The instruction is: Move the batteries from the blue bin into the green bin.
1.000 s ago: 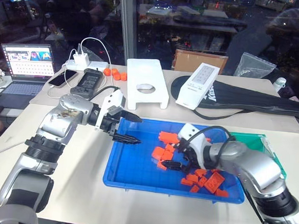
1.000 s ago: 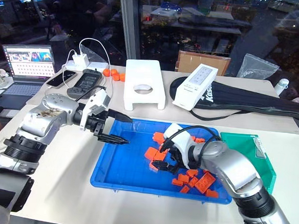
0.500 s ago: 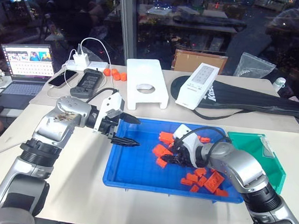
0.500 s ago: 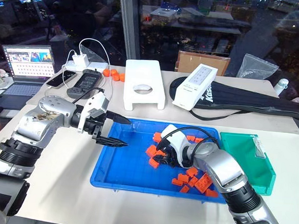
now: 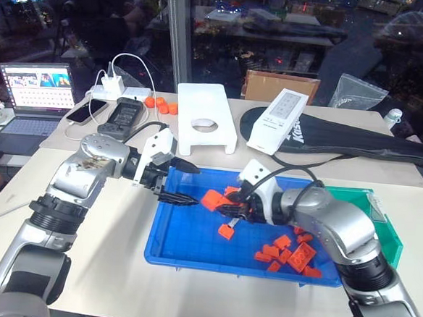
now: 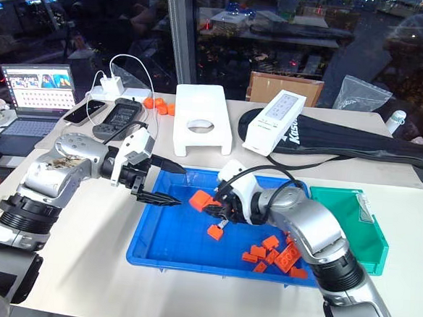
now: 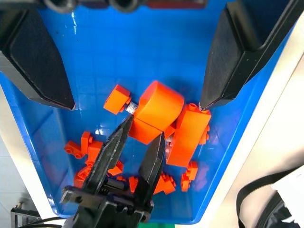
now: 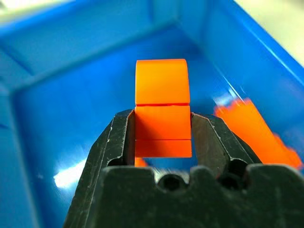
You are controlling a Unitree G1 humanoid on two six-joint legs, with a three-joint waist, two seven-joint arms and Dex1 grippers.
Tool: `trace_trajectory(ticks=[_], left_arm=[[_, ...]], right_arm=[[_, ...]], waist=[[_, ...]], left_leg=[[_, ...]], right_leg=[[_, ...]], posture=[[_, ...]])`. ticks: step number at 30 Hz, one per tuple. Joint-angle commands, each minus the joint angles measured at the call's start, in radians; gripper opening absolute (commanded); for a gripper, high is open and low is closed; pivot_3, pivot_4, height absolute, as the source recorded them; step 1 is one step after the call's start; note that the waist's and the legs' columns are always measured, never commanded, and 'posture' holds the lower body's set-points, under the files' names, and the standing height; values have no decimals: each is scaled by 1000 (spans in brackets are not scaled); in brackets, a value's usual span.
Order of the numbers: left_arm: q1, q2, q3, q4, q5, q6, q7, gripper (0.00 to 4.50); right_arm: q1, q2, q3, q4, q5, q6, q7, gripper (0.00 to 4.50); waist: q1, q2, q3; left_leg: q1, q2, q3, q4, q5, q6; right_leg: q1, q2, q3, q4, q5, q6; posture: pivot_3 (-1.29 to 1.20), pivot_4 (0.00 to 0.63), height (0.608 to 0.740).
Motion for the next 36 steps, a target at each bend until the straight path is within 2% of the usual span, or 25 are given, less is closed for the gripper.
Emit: trace_trajectory(ticks=[1, 6, 9, 13, 14, 19, 23, 28, 36], left_arm=[[-27, 5, 19, -7, -8, -3, 0, 4500], [-13, 21, 28, -27, -15, 7, -3, 4500], [-7, 27, 28, -34, -17, 12, -2, 4500], [-7, 22, 24, -30, -16, 10, 0, 4500], [-7, 20, 23, -28, -15, 8, 0, 4500], [-12, 10, 14, -16, -11, -2, -4, 4500], [-25, -3, 4, 5, -3, -14, -11, 4500], [-38, -6, -3, 27, 6, -28, -26, 4500], [-40, -2, -5, 53, 25, -54, -41, 4500]], right_arm=[[-28, 26, 52, 26, -28, -33, 0, 2046], [-39, 82, 66, 68, -16, -35, 16, 2046], [-38, 82, 58, 59, 7, -18, 46, 2784], [-42, 15, 23, 45, 3, -24, 77, 4255], [-42, -6, 12, 41, 3, -25, 83, 4466], [-9, -146, 5, -8, -5, -18, 121, 4466], [77, -220, -6, -102, 72, 16, 182, 4466], [116, -211, -6, -102, 84, 3, 186, 4466], [93, -157, 30, -18, 39, -19, 153, 4466]], waist=[[0, 0, 0], [0, 0, 0], [0, 0, 0], [3, 0, 0], [4, 0, 0], [4, 0, 0], [3, 0, 0], [-4, -1, 1], [0, -1, 1]], left_leg=[[0, 0, 0, 0, 0, 0], [0, 0, 0, 0, 0, 0], [0, 0, 0, 0, 0, 0], [0, 0, 0, 0, 0, 0], [0, 0, 0, 0, 0, 0], [0, 0, 0, 0, 0, 0], [0, 0, 0, -1, 0, 0], [0, 0, 0, 0, 0, 0], [0, 0, -1, 0, 0, 0]], right_leg=[[0, 0, 0, 0, 0, 0], [0, 0, 0, 0, 0, 0], [0, 0, 0, 0, 0, 0], [0, 0, 0, 0, 0, 0], [0, 0, 0, 0, 0, 0], [0, 0, 0, 0, 0, 0], [0, 0, -1, -1, -1, -1], [0, 0, 0, 0, -1, 0], [0, 0, 0, 0, -2, 1]], posture=[[0, 150, 712], [0, 150, 712], [0, 150, 712], [0, 150, 712], [0, 150, 712], [0, 150, 712], [0, 150, 712], [0, 150, 712], [0, 150, 712]])
